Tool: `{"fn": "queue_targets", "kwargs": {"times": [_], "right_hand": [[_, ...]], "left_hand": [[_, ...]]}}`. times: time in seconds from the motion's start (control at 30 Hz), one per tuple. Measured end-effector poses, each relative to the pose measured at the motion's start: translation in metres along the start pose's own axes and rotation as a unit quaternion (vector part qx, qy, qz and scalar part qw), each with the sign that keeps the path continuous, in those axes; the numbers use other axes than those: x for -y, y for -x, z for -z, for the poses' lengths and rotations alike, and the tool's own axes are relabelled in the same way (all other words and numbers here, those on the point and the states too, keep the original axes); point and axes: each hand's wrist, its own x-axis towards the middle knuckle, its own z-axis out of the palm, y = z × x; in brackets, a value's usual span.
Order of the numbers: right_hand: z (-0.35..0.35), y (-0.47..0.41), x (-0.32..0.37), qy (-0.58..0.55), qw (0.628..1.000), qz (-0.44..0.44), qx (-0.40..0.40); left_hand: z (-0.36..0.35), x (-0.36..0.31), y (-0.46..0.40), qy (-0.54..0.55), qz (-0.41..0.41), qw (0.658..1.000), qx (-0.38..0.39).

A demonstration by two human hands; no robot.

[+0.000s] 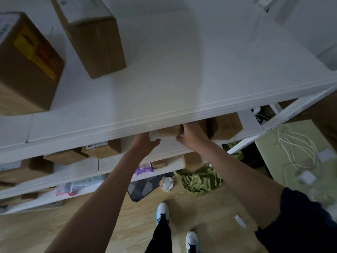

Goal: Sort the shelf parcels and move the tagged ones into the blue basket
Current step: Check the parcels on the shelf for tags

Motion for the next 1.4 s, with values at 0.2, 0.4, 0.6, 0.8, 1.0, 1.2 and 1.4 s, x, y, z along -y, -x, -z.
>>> {"fn": "queue_targets", "kwargs": {"times": [0.2, 0.4, 0.6, 0.8, 1.0, 1.2, 1.4], "right_hand": [[-0.008, -0.023, 0.004, -0.009, 1.0, -0.015, -0.018], [-0.008, 0.018, 0.002, 0.001, 1.0, 0.03, -0.002], [-0.024, 0.107, -0.015, -0.031, 0.996, 0.08, 0.003], [-0.024, 0.16, -0.031, -0.045, 0.995, 0.083, 0.04], [-0.012, 0.174, -0.033, -0.049, 0.992, 0.107, 0.041], [-0.013, 0.158, -0.022, -0.043, 0.991, 0.111, 0.06], [-0.022, 0.11, 0.019, -0.089, 0.988, 0.079, 0.097]], "left_hand": [[-0.01, -0.013, -0.036, 0.079, -0.011, 0.993, 0.086], [-0.016, -0.015, 0.026, -0.016, -0.05, 0.997, -0.052], [-0.047, -0.015, 0.116, -0.018, -0.084, 0.993, -0.085], [-0.076, -0.02, 0.173, -0.019, -0.072, 0.992, -0.105], [-0.08, -0.037, 0.193, -0.037, -0.089, 0.987, -0.127], [-0.07, -0.026, 0.185, -0.011, -0.064, 0.99, -0.126], [-0.044, 0.008, 0.146, 0.02, -0.005, 0.991, -0.134]]}}
